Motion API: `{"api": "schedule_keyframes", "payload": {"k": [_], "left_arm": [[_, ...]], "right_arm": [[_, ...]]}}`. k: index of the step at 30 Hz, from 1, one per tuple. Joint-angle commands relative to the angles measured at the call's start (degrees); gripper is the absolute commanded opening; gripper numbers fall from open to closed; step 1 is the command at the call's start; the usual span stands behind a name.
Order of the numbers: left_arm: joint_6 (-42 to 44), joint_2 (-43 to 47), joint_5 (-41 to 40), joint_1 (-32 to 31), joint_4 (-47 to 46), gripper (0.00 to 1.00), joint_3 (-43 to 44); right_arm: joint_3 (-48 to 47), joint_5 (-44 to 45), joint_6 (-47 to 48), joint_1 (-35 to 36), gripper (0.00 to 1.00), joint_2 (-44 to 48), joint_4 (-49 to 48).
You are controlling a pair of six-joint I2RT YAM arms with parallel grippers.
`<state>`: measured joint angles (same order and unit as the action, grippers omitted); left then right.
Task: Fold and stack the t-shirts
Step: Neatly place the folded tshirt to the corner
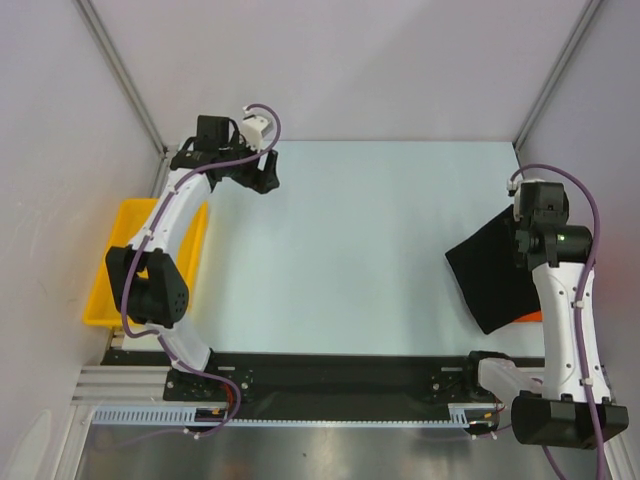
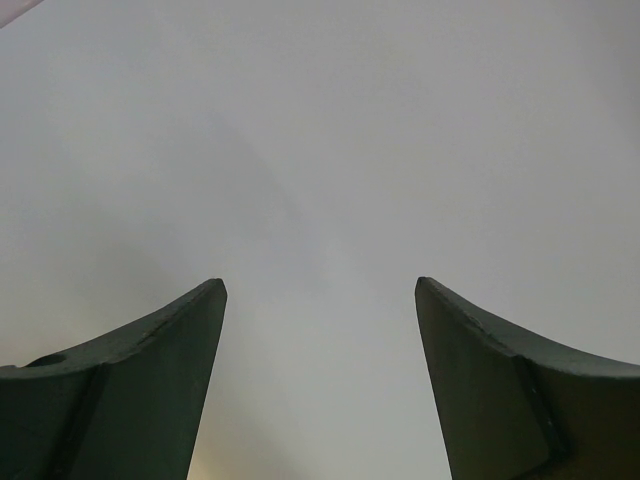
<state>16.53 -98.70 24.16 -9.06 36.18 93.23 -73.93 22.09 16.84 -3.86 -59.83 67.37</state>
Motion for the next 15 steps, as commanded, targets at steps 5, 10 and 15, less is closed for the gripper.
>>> {"api": "schedule_keyframes", "payload": {"k": [5,10,15], "left_arm": [[0.69,-0.62,1.59,0.97,0.55,0.87,3.71],[0.43,-0.89,2.38,0.97,0.90,0.93,3.71],[0.16,-0.62,3.08,1.06,1.17,1.00,3.80]], "right_arm": [[1.85,3.32,1.27,-5.88,0.00,3.32,-7.78],[6.77,2.17,2.05,-9.23,0.00,2.62,-14.36],[10.73,1.82,3.11,-14.42,0.00,0.86,-20.78]]}}
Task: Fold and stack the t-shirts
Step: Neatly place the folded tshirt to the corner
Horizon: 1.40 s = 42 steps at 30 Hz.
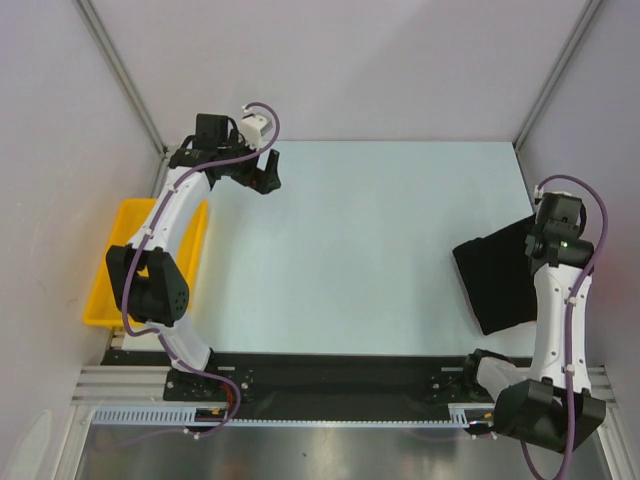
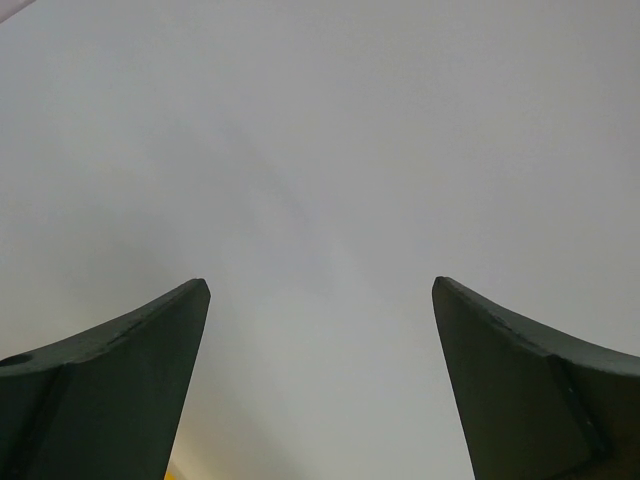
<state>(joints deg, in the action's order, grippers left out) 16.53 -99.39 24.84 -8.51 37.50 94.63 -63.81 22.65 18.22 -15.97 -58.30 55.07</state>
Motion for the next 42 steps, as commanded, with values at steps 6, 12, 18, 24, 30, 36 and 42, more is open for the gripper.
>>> {"api": "schedule_keyframes", "payload": {"k": [6,12,18,24,30,36,42], "left_arm": [[0.16,0.52,2.41,0.43,0.30,1.00,2.40],[-0.19,0.43,2.23,0.52,0.38,1.00,2.58],[-0.19,-0.10,1.70,0.43,0.56,1.00,2.75],[0.25,-0.10,1.26,0.43,1.17,1.00,2.31],[0.52,0.34,1.35,0.43,1.62,1.00,1.96],[0.78,0.60,0.47,0.43,2.58,1.00,2.40],[1.13,2.01,-1.72,0.43,3.99,1.00,2.58]], "right_arm": [[3.34,2.22,3.75,-7.14,0.00,-4.18,-16.47],[4.57,2.31,3.05,-10.57,0.00,-8.84,-20.61],[7.81,2.92,3.40,-11.10,0.00,-9.90,-23.07],[11.86,8.53,1.56,-12.60,0.54,-11.56,-28.78],[4.85,15.49,-4.93,-12.69,0.80,-14.82,-26.43],[2.37,4.09,-13.72,-9.87,0.21,-12.19,-26.76],[8.35,-7.61,-21.98,-11.28,0.00,-15.16,-34.84]]}}
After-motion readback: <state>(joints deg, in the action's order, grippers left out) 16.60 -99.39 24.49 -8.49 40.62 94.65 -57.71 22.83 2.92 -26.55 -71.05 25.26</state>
